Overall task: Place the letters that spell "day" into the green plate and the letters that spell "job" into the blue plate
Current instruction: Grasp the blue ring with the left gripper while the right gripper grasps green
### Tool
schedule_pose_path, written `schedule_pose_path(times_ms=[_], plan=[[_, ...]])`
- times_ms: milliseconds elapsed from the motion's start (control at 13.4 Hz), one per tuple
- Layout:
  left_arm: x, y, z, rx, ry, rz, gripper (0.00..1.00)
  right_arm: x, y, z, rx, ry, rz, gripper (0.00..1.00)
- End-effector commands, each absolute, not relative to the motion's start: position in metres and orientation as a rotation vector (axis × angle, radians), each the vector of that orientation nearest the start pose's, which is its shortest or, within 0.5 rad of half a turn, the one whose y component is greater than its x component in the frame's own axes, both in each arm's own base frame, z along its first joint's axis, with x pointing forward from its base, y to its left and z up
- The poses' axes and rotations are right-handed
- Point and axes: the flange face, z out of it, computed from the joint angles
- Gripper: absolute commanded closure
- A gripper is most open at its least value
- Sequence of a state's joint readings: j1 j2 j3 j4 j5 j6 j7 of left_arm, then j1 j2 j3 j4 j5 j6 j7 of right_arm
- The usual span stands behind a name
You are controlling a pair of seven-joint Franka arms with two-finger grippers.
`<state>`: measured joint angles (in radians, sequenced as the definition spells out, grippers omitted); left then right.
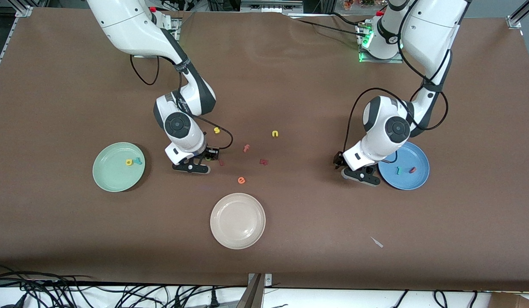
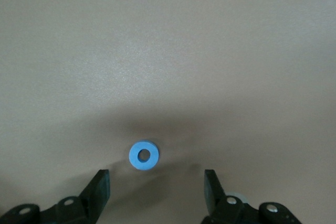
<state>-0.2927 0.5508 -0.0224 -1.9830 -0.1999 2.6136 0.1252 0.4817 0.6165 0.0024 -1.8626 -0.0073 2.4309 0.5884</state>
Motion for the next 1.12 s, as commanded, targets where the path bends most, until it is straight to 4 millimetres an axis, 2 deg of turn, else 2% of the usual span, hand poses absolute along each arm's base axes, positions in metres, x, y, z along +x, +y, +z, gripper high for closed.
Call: schedule_pose_path(times_ms=[0, 149, 373, 895, 1044], plan=[[0.5954, -0.1948, 0.1812, -3.238, 0.424, -0.167, 0.19, 0.5644, 0.2993, 0.1772, -3.151, 0.153, 0.044, 0.38], [0.5946, -0.1946, 0.1767, -3.237, 0.419, -0.159, 0.2, 0.5641, 0.3003, 0.1757, -3.149, 0.153, 0.04, 0.38], [0.5967, -0.1924, 0.1745, -3.231, 0.419, -0.163, 0.32, 0.5644, 0.3015, 0.175, -3.146, 0.151, 0.032, 0.38], [0.5987, -0.1909, 0.1724, -3.226, 0.42, -0.174, 0.64, 0.5607, 0.3069, 0.1725, -3.139, 0.136, 0.036, 0.47], [0.6008, -0.1886, 0.1794, -3.226, 0.418, -0.192, 0.81, 0.5607, 0.3058, 0.1706, -3.142, 0.127, 0.039, 0.51]])
